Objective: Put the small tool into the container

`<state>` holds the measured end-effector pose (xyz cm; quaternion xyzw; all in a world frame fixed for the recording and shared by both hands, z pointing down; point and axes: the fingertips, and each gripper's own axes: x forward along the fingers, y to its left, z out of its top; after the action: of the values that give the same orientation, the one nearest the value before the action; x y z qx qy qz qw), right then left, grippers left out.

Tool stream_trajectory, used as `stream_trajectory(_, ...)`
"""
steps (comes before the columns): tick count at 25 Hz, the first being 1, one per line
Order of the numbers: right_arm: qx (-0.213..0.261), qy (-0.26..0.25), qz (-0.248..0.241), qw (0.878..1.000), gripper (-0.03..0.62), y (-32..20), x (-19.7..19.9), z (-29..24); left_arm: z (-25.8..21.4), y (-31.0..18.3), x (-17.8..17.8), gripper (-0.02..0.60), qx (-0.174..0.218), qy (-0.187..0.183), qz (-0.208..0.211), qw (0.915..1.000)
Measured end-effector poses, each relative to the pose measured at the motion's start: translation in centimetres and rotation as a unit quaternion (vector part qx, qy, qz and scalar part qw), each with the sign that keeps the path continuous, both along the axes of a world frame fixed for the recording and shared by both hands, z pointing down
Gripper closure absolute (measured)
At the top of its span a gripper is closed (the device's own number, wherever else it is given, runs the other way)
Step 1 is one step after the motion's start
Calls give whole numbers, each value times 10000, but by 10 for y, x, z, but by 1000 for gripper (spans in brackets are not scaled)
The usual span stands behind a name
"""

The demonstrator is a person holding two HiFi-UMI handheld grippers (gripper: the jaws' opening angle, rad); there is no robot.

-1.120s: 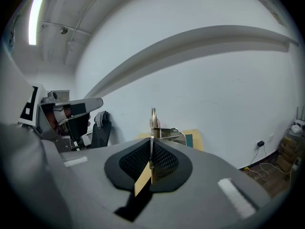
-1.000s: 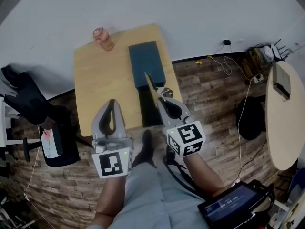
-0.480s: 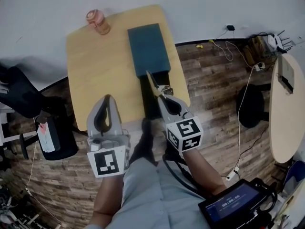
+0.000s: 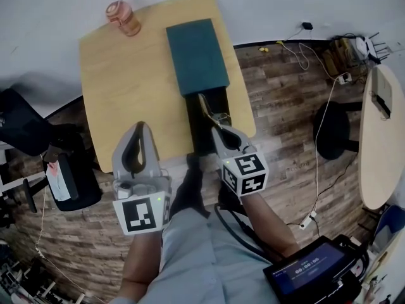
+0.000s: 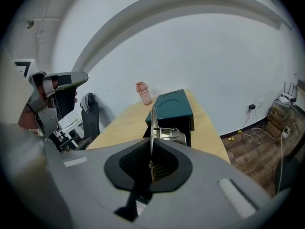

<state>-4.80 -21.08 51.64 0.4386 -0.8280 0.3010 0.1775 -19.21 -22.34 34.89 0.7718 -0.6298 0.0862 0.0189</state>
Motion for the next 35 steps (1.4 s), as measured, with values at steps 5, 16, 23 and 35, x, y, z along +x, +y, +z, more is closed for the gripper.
stream_trajectory(5, -121, 34, 117, 9999, 589, -12, -4, 29, 25, -16, -9, 572, -58, 54, 43, 10000)
stream_trajectory(16, -823, -726, 683, 9916, 589, -18, 0, 47, 37, -28, -15, 572, -165, 56, 75, 9998)
stream_trajectory(23, -1241, -1127, 1100, 9797, 589, -21, 6, 56, 39, -30, -15, 571, -216, 57, 77, 9997)
stream_trajectory(35, -2081, -1418, 1420, 9573, 589, -28, 2, 75, 44, -43, -25, 572, -287, 221, 12, 9993)
